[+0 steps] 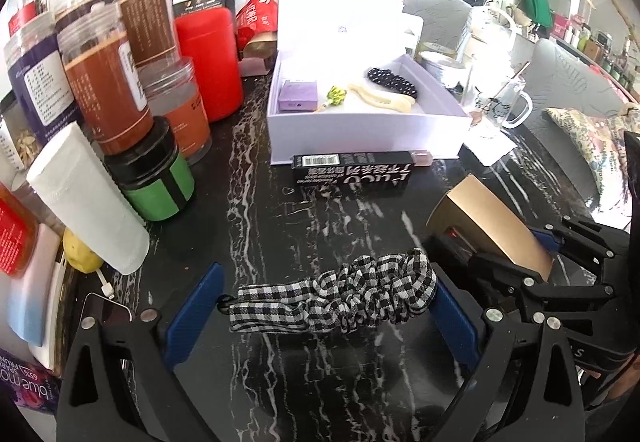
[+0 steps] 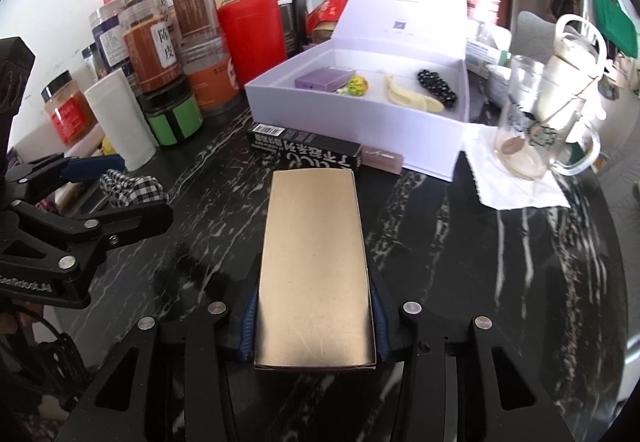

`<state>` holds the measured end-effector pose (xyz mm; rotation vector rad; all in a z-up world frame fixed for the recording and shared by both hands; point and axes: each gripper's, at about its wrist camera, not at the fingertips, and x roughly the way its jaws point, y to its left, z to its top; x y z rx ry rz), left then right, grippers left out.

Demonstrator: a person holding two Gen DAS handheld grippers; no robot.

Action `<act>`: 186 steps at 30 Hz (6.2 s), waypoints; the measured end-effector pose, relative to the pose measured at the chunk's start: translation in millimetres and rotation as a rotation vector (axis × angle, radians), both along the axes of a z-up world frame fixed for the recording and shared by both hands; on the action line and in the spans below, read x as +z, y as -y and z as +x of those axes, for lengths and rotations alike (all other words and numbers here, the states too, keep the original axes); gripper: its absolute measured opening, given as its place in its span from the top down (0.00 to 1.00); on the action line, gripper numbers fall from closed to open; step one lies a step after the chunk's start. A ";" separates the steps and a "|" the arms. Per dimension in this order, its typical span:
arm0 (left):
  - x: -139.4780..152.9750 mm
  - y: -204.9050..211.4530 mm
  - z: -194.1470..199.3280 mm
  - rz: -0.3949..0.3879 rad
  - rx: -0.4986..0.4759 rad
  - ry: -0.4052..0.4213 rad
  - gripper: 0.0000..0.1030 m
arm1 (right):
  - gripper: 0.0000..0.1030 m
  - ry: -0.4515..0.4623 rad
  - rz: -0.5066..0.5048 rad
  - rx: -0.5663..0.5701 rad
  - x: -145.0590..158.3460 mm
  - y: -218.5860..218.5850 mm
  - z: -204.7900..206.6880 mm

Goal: Organize rigid objects
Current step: 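Lift the gold box with the right gripper while the left gripper hovers at the gingham scrunchie, then carry the gold box in the right gripper while the left gripper carries the gingham scrunchie over the white box, then open the right gripper to drop the gold box while the left gripper releases the scrunchie into the box, then withdraw both grippers up and away from the white box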

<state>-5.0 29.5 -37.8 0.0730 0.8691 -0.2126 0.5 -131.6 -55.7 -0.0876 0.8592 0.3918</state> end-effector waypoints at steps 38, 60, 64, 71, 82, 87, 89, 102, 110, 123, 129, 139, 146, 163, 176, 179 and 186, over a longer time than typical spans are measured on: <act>85.0 40.8 36.6 -0.011 -0.144 0.163 0.03 | 0.58 0.158 0.028 -0.065 92.9 11.4 -7.4; 111.9 56.7 116.4 -0.026 -0.161 0.222 0.03 | 0.58 0.226 0.020 -0.052 123.9 19.2 66.5; 111.2 60.9 133.6 -0.028 -0.166 0.221 0.03 | 0.58 0.228 0.014 -0.060 125.0 23.0 83.2; 111.2 67.6 161.2 -0.018 -0.177 0.233 0.03 | 0.58 0.231 0.006 -0.070 125.5 26.7 113.1; 100.1 71.2 215.1 -0.057 -0.161 0.206 0.03 | 0.58 0.225 0.009 -0.101 120.2 30.8 165.5; 93.2 71.7 238.7 -0.069 -0.147 0.188 0.03 | 0.58 0.220 0.014 -0.124 116.3 33.4 189.9; 90.8 71.3 247.8 -0.063 -0.137 0.185 0.03 | 0.58 0.217 0.015 -0.129 114.7 33.9 198.8; 62.1 64.5 288.3 -0.003 -0.074 0.128 0.03 | 0.58 0.204 -0.019 -0.144 104.6 25.9 240.1; 42.9 64.2 302.0 0.003 -0.062 0.085 0.03 | 0.58 0.145 -0.044 -0.155 83.7 24.8 256.1; 18.5 72.8 313.7 0.052 -0.050 0.029 0.03 | 0.57 0.071 -0.102 -0.167 57.3 21.4 269.5; 6.1 74.6 319.8 0.072 -0.038 0.000 0.03 | 0.57 0.042 -0.124 -0.178 46.9 21.3 275.4; -0.6 71.1 325.5 0.054 -0.005 -0.039 0.03 | 0.55 0.015 -0.141 -0.198 40.0 22.8 279.5; 1.9 68.8 324.9 0.060 0.001 -0.055 0.03 | 0.43 0.036 -0.146 -0.218 45.3 26.8 276.7; 20.8 68.9 310.4 0.063 0.014 -0.020 0.01 | 0.41 0.091 -0.127 -0.250 66.6 34.5 259.4; 49.5 66.2 283.1 0.038 0.005 0.020 0.01 | 0.41 0.104 -0.107 -0.259 84.5 38.6 233.8; 57.5 63.6 274.6 0.033 0.008 0.031 0.01 | 0.41 0.125 -0.107 -0.253 94.2 36.0 223.9; 83.0 54.7 247.0 0.024 0.022 0.075 0.01 | 0.41 0.172 -0.106 -0.237 117.4 29.1 198.6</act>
